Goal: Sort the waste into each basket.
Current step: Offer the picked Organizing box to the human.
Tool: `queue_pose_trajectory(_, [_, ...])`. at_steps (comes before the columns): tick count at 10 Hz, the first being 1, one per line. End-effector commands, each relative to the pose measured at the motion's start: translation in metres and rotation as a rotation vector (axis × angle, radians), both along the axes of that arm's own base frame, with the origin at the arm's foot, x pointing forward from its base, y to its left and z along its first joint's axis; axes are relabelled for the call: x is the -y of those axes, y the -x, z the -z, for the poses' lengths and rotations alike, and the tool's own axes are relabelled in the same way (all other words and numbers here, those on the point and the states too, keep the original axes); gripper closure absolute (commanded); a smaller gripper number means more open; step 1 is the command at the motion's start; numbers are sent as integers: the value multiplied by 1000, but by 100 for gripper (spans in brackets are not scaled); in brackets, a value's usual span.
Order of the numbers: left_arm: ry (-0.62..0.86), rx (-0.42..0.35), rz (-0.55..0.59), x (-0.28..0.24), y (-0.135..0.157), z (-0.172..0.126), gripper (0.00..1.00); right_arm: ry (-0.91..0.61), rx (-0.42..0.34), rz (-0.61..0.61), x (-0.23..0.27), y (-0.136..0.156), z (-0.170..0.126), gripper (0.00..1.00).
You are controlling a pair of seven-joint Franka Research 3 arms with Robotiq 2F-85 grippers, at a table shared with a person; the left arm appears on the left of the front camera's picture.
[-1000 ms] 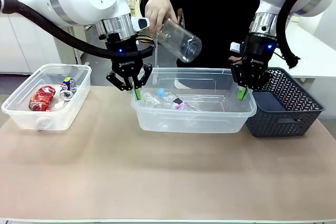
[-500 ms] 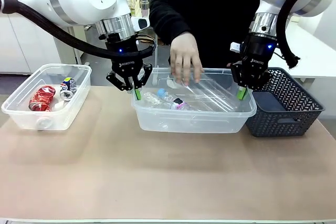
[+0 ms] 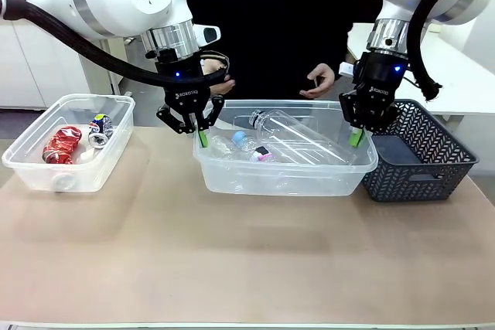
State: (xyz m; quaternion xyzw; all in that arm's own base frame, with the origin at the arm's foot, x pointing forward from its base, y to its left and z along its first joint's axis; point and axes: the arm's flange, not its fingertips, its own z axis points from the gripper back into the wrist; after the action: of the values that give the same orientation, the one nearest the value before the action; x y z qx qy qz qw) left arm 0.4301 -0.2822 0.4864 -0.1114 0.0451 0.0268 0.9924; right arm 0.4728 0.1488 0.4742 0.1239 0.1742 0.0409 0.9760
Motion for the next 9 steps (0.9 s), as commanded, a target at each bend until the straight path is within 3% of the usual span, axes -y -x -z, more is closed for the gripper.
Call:
queue_pose_trajectory(1, [5, 13, -17, -7, -1, -6, 100, -15, -7, -32, 2, 1, -5, 100])
queue_pose_trajectory(6, [5, 13, -17, -7, -1, -6, 100, -15, -7, -32, 2, 1, -5, 100])
queue_pose_trajectory(7, [0, 0, 0, 0, 0, 0, 96, 0, 0, 0, 0, 0, 0, 95])
queue_pose_trajectory(8, [-35, -19, -15, -5, -18, -6, 96, -11, -32, -27, -10, -30, -2, 95])
queue_pose_trajectory(9, [-35, -26, -31, -13, -39, -11, 96, -15, -5, -12, -25, -62, -3, 95])
